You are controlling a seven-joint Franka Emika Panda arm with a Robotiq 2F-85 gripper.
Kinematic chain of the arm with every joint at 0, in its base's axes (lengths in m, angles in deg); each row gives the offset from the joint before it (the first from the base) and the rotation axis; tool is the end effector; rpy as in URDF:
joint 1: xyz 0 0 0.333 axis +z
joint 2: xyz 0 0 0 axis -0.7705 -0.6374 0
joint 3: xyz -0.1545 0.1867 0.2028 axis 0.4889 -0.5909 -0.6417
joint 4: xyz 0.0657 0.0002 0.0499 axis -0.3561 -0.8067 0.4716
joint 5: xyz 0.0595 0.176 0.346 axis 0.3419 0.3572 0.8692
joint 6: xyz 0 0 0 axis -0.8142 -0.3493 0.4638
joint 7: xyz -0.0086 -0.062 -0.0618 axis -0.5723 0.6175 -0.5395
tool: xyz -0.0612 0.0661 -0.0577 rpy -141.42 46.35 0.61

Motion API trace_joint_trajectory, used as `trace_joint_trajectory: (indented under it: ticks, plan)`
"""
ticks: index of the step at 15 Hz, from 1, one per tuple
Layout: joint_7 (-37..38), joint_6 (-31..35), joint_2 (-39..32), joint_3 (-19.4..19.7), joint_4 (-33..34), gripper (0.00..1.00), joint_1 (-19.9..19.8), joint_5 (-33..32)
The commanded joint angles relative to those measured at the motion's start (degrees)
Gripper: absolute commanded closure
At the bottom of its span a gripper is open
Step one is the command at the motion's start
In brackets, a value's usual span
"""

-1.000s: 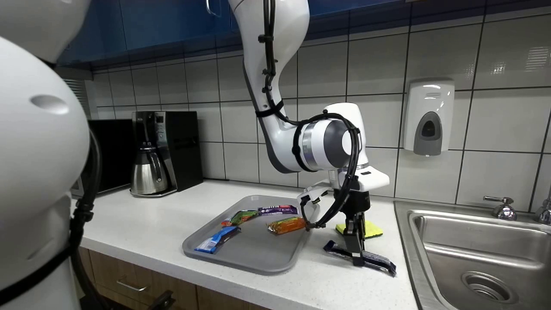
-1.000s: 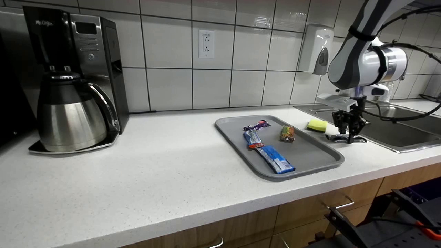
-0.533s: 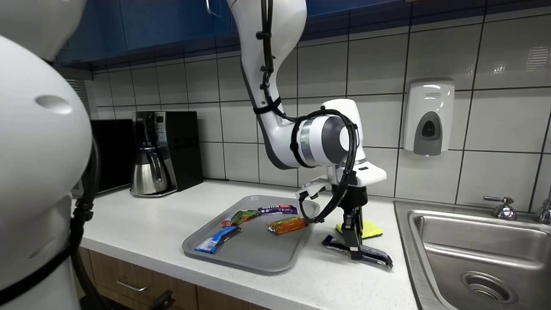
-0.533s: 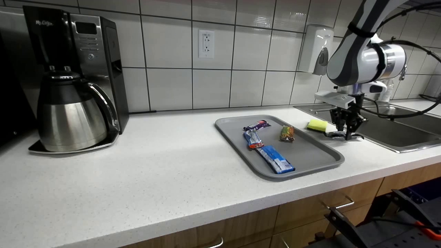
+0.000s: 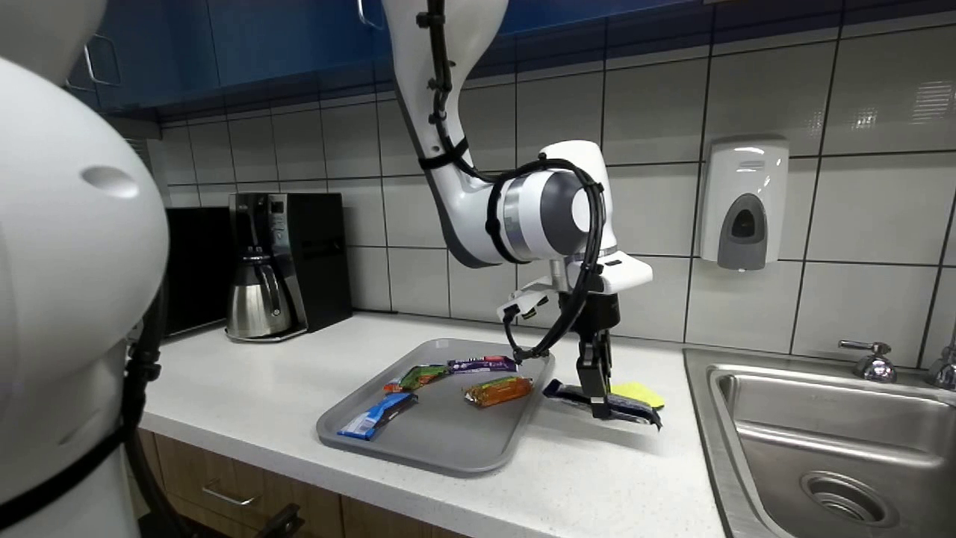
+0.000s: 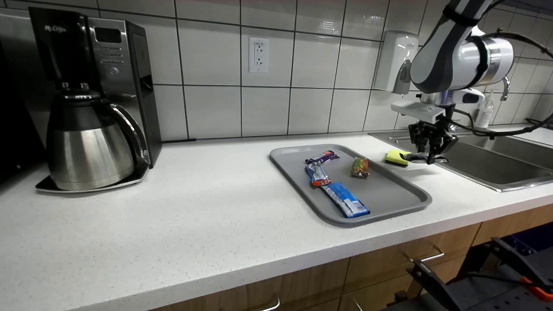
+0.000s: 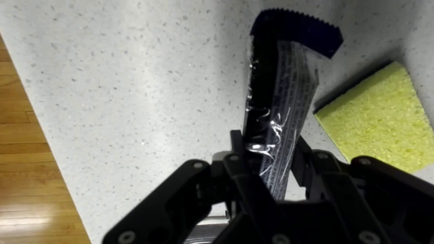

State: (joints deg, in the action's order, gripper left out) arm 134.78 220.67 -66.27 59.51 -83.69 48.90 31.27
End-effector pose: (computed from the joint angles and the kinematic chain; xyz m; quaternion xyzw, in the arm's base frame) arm 0.4722 -0.2014 0.2187 0.7242 -0.6841 0.0701 0.0515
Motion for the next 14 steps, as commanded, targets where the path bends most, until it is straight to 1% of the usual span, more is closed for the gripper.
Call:
trace_joint_trajectory:
  ticks: [1, 5, 10, 14]
  plan:
    - [-1.1, -0.92, 5.1, -0.85, -4.13, 0.9, 1.04, -2.21]
    - [-0.21, -1.16, 6.98, -2.39, -6.43, 0.9, 2.63, -4.45]
    - [0.77, -1.11, 7.28, -5.29, -8.0, 0.9, 4.02, -4.4]
    - [5.0, -2.12, 6.49, -6.11, -7.91, 0.9, 6.13, -5.66]
